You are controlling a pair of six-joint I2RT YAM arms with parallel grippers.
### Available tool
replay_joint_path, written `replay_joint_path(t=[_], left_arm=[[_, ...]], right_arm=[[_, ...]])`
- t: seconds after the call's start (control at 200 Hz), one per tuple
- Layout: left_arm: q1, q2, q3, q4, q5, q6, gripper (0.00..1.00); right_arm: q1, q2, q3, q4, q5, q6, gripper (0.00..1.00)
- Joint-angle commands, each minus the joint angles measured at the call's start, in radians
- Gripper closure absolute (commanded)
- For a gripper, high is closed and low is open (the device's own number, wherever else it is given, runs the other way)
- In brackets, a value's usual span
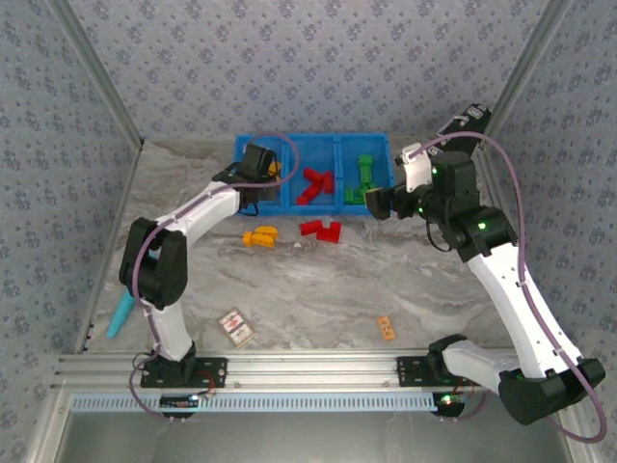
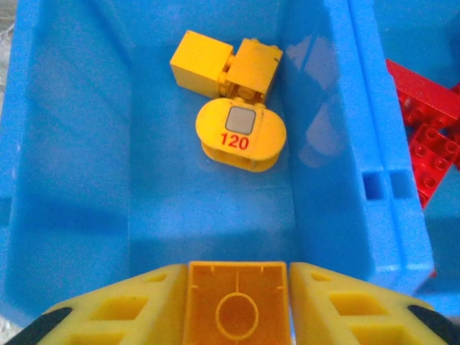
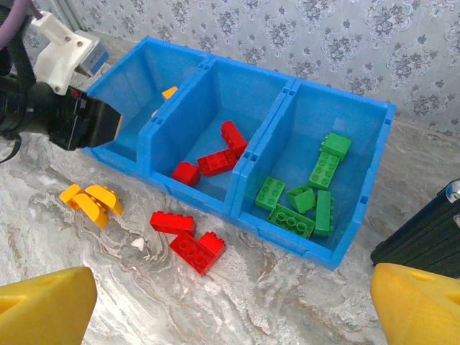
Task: Sort the legos into containers by color
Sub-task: Place the lego in the container, then pick up the lego from the center of the table.
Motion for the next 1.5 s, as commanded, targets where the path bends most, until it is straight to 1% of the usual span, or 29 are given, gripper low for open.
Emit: replay_joint_path(t=[0.0, 0.205, 0.4, 0.54, 0.67, 0.865, 0.99, 1.22, 1.335, 1.455, 1.495], left_arm=[[0.009, 0.035, 0.042, 0.013, -0.005, 0.014, 0.56], [0.013, 0.039, 0.040, 0.009, 0.003, 0.018, 0.55], [0.001, -0.049, -0.036, 0.001, 0.043, 0.009, 0.54], [-0.044, -0.116, -0.136, -0.012, 0.029, 0.023, 0.51], [-0.096, -0.165, -0.202, -0.049, 0.013, 0.059, 0.44], [-0.151, -0.218, -0.298, -0.056, -0.010, 0.061, 0.41], [-0.156, -0.216, -0.329, -0.053, -0.021, 0.036, 0.41], [-0.158, -0.155, -0.321, -0.042, -0.060, 0.034, 0.34], [-0.156, -0.120, -0.302, -0.031, -0.062, 0.034, 0.29], [-0.155, -0.082, -0.277, -0.027, -0.060, 0.026, 0.26], [-0.153, -0.072, -0.269, -0.027, -0.062, 0.023, 0.22]], right_arm=[[0.007, -0.014, 0.002, -0.010, 0.006, -0.013, 0.00], [0.012, -0.019, 0.002, -0.017, 0.011, -0.013, 0.00], [0.017, -0.024, -0.008, -0.012, 0.018, -0.011, 0.00], [0.021, -0.015, -0.008, -0.009, 0.016, -0.005, 0.00], [0.024, -0.011, -0.006, -0.013, 0.018, -0.006, 0.00], [0.027, 0.007, -0.004, -0.014, 0.021, -0.002, 0.00], [0.033, 0.024, -0.003, -0.007, 0.017, 0.003, 0.00], [0.044, 0.038, 0.004, -0.015, 0.027, -0.001, 0.00], [0.047, 0.039, 0.002, -0.021, 0.036, -0.006, 0.00], [0.049, 0.040, -0.002, -0.025, 0.043, -0.009, 0.00], [0.049, 0.042, -0.002, -0.027, 0.044, -0.010, 0.00]])
